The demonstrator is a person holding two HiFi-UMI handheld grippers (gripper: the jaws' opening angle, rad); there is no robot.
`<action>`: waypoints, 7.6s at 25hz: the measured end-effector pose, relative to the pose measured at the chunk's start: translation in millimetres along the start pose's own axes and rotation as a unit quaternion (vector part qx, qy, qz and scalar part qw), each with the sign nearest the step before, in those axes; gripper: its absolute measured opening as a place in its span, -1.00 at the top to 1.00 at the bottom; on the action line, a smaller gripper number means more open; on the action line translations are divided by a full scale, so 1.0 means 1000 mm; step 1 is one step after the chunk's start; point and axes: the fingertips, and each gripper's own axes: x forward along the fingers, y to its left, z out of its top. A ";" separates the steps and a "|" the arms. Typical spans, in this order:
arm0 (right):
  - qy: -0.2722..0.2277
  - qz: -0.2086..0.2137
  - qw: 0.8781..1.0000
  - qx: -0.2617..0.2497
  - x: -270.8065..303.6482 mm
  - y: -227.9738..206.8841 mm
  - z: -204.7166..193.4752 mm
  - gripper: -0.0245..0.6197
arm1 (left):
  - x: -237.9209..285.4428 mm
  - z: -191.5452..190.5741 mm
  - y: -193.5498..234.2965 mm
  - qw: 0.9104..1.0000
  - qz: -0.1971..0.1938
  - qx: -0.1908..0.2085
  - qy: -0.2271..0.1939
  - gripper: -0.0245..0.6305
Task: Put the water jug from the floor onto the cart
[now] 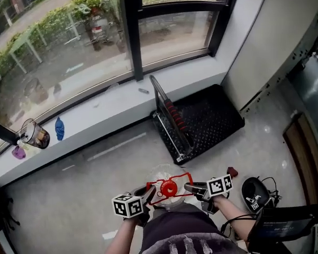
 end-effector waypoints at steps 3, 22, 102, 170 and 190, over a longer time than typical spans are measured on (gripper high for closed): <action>-0.024 -0.016 1.000 0.009 -0.023 -0.001 -0.015 0.78 | 0.008 -0.011 -0.018 0.999 -0.038 0.016 0.025 0.78; -0.057 0.013 0.998 0.029 -0.142 -0.087 0.007 0.78 | 0.120 -0.023 -0.130 0.993 -0.004 0.082 0.083 0.78; 0.197 -0.011 0.972 -0.127 -0.107 -0.315 0.438 0.78 | 0.462 0.214 -0.050 0.971 0.227 -0.068 -0.031 0.78; -0.003 0.138 0.926 -0.351 -0.220 -0.133 0.523 0.93 | 0.406 0.384 -0.268 0.941 0.126 0.241 -0.202 0.95; -0.084 0.055 0.912 -0.398 -0.253 -0.028 0.384 0.93 | 0.313 0.282 -0.313 0.951 -0.060 0.237 -0.191 0.94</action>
